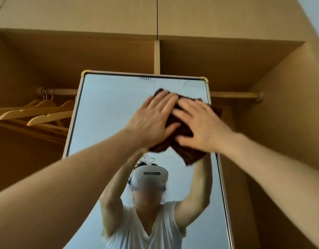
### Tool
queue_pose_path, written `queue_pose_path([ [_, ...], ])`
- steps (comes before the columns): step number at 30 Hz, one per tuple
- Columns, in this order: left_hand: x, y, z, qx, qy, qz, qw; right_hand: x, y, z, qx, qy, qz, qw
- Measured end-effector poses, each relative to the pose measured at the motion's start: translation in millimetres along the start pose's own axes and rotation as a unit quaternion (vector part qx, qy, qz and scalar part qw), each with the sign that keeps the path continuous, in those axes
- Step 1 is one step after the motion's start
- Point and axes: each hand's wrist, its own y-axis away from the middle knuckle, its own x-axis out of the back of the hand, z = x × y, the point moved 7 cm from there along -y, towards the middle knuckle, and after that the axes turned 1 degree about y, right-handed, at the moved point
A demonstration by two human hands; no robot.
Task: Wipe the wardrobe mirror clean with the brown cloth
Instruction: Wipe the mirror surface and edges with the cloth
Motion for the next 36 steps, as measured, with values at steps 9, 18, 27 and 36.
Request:
queue_pose_path([
  [9, -7, -40, 7, 0.014, 0.028, -0.004, 0.999, -6, 1, 28, -0.101, -0.045, 0.047, 0.993],
  [18, -26, 127, 107, -0.101, 0.088, -0.011, 0.991, -33, 173, -99, -0.159, -0.078, 0.039, 0.983],
  [27, -62, 301, 184, -0.143, 0.102, -0.102, 0.979, -70, 312, -219, -0.07, -0.078, -0.088, 0.991],
  [36, -12, 101, 66, -0.061, 0.05, 0.012, 0.997, -15, 108, -64, 0.027, -0.073, 0.041, 0.996],
])
